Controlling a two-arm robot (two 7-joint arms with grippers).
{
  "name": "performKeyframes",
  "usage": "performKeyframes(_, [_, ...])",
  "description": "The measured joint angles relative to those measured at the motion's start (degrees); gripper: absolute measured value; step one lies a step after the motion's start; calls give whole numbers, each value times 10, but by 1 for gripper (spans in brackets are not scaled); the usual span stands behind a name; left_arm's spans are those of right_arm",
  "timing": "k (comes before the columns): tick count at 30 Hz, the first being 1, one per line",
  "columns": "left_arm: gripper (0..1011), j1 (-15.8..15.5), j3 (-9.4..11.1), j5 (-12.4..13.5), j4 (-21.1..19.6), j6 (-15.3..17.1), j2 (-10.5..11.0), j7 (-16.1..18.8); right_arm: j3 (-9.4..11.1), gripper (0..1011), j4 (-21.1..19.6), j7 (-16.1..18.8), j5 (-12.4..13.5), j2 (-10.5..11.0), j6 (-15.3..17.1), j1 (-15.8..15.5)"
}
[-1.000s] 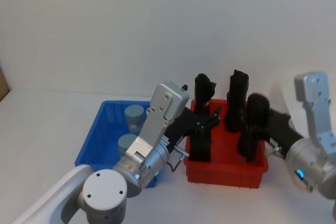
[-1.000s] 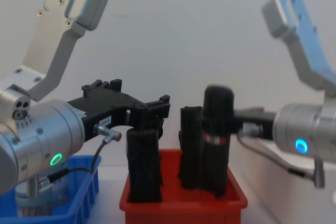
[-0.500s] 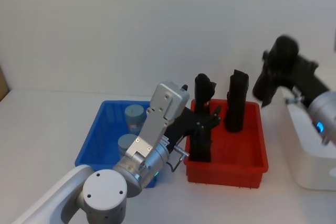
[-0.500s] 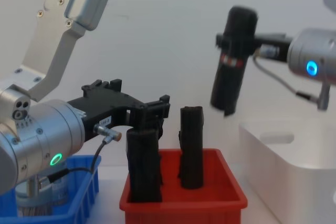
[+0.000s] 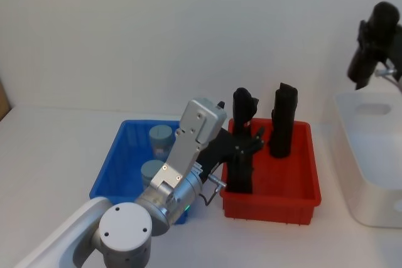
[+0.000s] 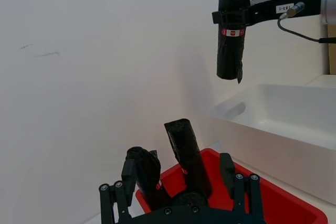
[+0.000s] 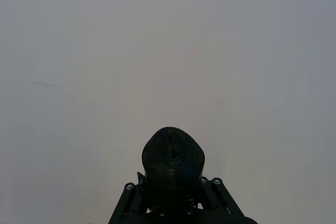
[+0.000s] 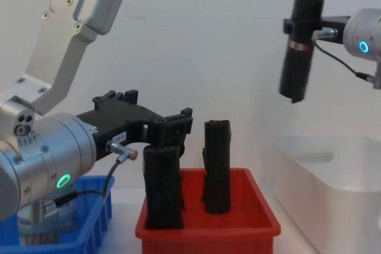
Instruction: Pick the cotton swabs from the blue box and place them into the white box.
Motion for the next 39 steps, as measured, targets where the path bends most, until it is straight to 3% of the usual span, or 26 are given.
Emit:
performKeyframes(10, [1004,0,-3,-1,-1,1,3,-1,19,352,122,-11,-26,-4,18,73])
performKeyframes(15, [1004,3,-11,-9,-8,6,13,-1,24,352,160,-13,-34,-5,26,92])
performKeyframes(24, [1004,30,-37,-40,-53,40,55,26,30,352,217,-15,-46,-6,35,122])
performKeyframes(33, [1004,84,-69,-87,-118,86,113,96,33,352,246,-16,-52,-6,40,137])
performKeyframes(39, [1004,115,-84,-122,-143,102,139,129,35,352,255,-16,-54,-7,41,142])
